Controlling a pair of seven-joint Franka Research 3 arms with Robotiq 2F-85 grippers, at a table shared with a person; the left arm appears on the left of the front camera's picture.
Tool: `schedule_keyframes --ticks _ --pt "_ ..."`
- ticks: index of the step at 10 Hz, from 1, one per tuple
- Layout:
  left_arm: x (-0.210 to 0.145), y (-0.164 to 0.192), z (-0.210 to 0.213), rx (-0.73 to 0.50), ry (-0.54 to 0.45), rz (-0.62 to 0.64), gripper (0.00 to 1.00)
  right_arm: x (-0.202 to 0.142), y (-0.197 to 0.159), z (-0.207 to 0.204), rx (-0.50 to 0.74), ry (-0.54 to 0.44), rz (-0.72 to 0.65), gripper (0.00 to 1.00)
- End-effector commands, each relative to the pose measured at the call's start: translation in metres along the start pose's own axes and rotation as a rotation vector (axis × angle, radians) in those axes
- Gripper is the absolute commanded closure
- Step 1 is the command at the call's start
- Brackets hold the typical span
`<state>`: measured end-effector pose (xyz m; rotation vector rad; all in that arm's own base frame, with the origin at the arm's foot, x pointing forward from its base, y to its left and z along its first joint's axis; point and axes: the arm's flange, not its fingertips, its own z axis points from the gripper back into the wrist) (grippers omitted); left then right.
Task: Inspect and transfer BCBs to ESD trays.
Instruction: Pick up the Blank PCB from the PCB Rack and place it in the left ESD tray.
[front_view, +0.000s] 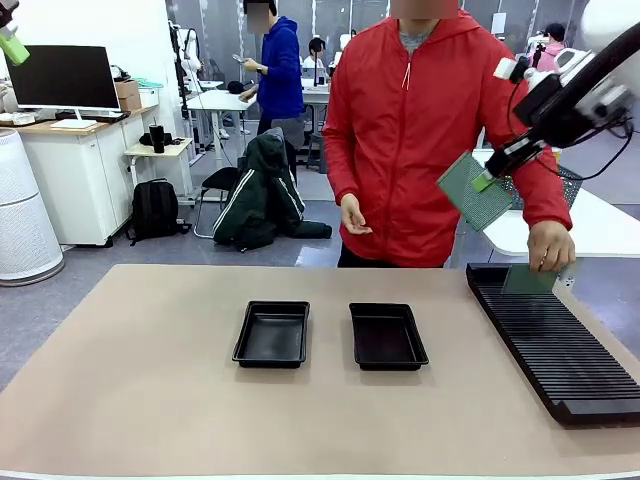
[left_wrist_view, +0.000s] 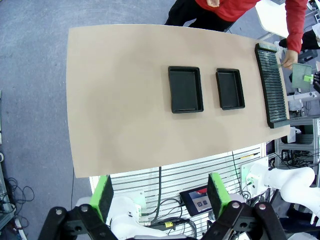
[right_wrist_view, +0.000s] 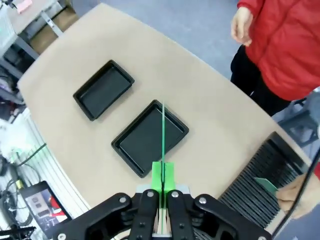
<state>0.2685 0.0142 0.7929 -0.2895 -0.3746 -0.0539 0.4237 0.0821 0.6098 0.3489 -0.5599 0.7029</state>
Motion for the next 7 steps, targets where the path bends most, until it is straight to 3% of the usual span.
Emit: schedule_keyframes --ticks 1,4,7 --pt "-0.002 0.000 -0.001 0.000 -0.002 0.001 0.00 -0.017 0.027 -0.002 0.000 0.094 0.041 0.98" --pt "-0.002 0.000 -0.001 0.000 -0.002 0.001 0.00 -0.083 0.113 0.057 0.072 0.262 0.049 0.98" --pt "-0.002 0.000 -0.001 0.000 -0.002 0.001 0.00 -0.120 0.141 0.081 0.049 0.288 0.007 0.98"
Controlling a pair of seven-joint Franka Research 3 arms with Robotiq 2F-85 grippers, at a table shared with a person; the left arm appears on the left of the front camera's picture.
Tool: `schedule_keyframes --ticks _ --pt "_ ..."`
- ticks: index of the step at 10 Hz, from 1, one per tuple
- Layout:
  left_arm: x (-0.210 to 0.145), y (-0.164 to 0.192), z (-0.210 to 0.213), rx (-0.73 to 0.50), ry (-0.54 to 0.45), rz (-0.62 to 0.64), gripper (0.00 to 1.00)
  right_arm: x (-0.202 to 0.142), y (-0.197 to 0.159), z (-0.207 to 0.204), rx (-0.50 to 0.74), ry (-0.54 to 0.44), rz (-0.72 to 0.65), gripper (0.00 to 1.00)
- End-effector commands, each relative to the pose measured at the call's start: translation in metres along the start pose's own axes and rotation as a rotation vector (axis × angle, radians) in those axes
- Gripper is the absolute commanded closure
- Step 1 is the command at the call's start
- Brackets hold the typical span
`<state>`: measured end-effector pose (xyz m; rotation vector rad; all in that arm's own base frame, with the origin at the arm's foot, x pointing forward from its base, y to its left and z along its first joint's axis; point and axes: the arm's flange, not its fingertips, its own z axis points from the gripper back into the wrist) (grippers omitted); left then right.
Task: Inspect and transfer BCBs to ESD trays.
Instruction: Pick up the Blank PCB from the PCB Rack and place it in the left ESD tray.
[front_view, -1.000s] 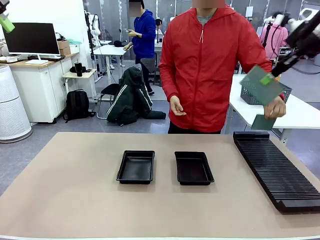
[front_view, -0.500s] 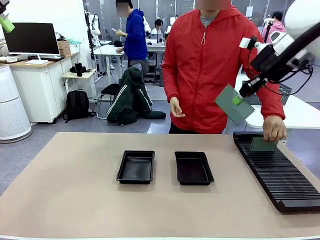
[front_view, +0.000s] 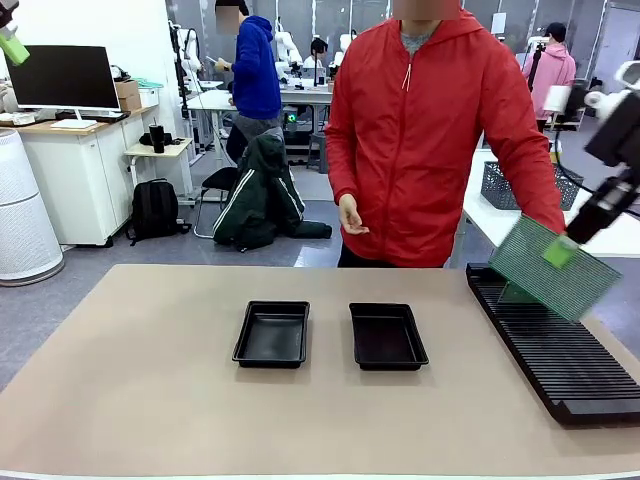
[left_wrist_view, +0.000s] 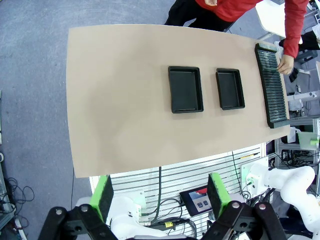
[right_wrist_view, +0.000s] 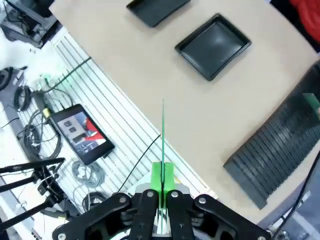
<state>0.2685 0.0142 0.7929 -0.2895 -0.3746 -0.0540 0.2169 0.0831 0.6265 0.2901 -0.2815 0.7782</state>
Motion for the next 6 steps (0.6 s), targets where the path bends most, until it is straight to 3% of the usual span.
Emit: schedule_keyframes --ticks 1,6 --pt "-0.002 0.000 -0.001 0.000 -0.002 0.001 0.00 -0.005 -0.003 -0.009 -0.002 0.023 -0.008 0.98" --pt "-0.002 0.000 -0.001 0.000 -0.002 0.001 0.00 -0.010 -0.017 -0.010 0.011 0.010 -0.020 0.98"
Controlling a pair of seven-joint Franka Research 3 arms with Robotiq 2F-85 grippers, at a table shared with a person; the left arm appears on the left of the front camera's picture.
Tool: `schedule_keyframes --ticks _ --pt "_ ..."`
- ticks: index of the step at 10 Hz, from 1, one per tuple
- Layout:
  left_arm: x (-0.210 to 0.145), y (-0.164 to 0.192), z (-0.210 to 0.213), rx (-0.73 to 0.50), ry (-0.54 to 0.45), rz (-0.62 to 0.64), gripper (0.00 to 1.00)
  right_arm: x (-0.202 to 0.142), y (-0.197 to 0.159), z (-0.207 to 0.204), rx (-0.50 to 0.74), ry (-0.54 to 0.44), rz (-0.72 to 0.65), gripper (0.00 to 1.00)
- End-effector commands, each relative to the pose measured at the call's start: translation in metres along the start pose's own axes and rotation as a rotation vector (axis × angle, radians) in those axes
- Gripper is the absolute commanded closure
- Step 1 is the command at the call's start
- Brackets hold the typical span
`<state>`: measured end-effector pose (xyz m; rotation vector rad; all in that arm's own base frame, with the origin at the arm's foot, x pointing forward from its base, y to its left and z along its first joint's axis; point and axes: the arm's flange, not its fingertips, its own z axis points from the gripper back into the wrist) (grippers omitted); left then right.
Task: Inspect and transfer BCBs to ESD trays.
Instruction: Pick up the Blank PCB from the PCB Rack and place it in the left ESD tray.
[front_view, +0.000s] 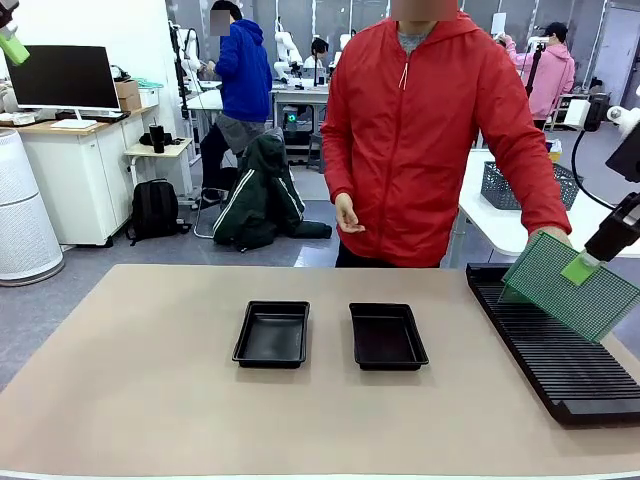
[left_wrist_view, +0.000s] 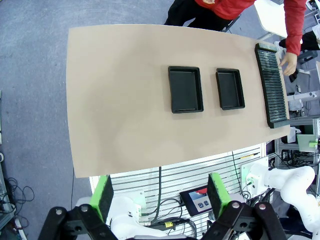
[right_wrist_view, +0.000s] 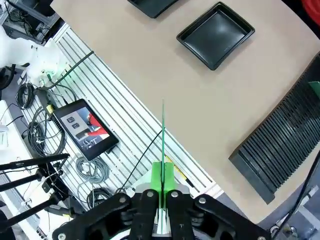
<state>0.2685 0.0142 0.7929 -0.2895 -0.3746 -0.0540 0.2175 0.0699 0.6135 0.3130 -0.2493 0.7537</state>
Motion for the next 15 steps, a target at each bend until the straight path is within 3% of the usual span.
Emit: schedule_keyframes --ticks 1,11,15 --pt "-0.002 0.000 -0.001 0.000 -0.002 0.001 0.00 0.005 -0.007 -0.002 -0.016 -0.022 0.010 0.98" --pt "-0.002 0.000 -0.001 0.000 -0.002 0.001 0.00 0.000 -0.002 0.002 0.000 -0.008 -0.003 0.98" --pt "-0.002 0.000 -0.001 0.000 -0.002 0.001 0.00 0.081 -0.009 -0.050 0.199 -0.118 -0.284 0.98"
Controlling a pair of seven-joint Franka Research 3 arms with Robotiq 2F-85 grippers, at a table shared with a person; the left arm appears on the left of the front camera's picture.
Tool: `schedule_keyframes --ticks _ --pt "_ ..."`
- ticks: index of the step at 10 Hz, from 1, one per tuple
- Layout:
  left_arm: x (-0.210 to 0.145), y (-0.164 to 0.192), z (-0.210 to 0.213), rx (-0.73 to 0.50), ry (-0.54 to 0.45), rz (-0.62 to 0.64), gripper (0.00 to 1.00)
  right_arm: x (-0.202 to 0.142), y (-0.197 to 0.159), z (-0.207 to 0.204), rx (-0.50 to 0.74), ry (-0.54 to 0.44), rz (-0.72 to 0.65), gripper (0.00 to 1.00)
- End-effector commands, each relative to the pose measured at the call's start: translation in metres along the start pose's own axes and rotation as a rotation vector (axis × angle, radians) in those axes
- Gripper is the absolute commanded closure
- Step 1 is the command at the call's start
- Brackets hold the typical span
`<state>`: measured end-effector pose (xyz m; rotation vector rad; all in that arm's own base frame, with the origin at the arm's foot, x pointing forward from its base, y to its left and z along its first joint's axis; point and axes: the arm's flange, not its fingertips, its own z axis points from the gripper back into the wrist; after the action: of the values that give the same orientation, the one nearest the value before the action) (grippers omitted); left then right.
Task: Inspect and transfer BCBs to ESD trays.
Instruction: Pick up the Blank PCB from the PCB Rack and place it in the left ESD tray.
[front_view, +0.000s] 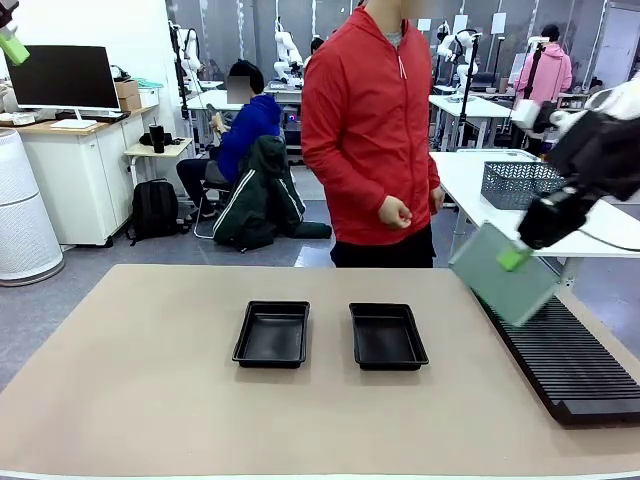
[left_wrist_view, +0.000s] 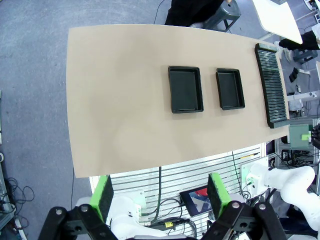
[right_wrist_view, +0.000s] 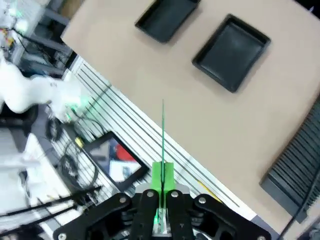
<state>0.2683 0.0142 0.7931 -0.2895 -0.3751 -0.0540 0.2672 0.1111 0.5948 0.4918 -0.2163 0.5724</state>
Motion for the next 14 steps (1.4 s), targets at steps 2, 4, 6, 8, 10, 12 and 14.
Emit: schedule_keyframes --ticks 2,4,6,8,10,12,14 --pt "-0.002 0.000 -0.001 0.000 -0.002 0.001 0.00 0.060 -0.007 -0.056 0.155 -0.081 -0.173 0.98" --pt "-0.002 0.000 -0.001 0.000 -0.002 0.001 0.00 0.094 -0.017 -0.105 0.318 -0.122 -0.269 0.98" --pt "-0.002 0.000 -0.001 0.000 -0.002 0.001 0.00 0.123 -0.019 -0.157 0.434 -0.169 -0.332 0.98" --pt "-0.002 0.000 -0.001 0.000 -0.002 0.001 0.00 0.150 -0.015 -0.215 0.507 -0.189 -0.381 0.98" --pt "-0.002 0.000 -0.001 0.000 -0.002 0.001 0.00 0.165 -0.009 -0.260 0.544 -0.212 -0.435 0.98" --pt "-0.002 0.000 -0.001 0.000 -0.002 0.001 0.00 0.172 0.002 -0.298 0.532 -0.243 -0.442 0.98" --pt "-0.002 0.000 -0.001 0.000 -0.002 0.001 0.00 0.178 0.003 -0.327 0.494 -0.272 -0.474 0.98"
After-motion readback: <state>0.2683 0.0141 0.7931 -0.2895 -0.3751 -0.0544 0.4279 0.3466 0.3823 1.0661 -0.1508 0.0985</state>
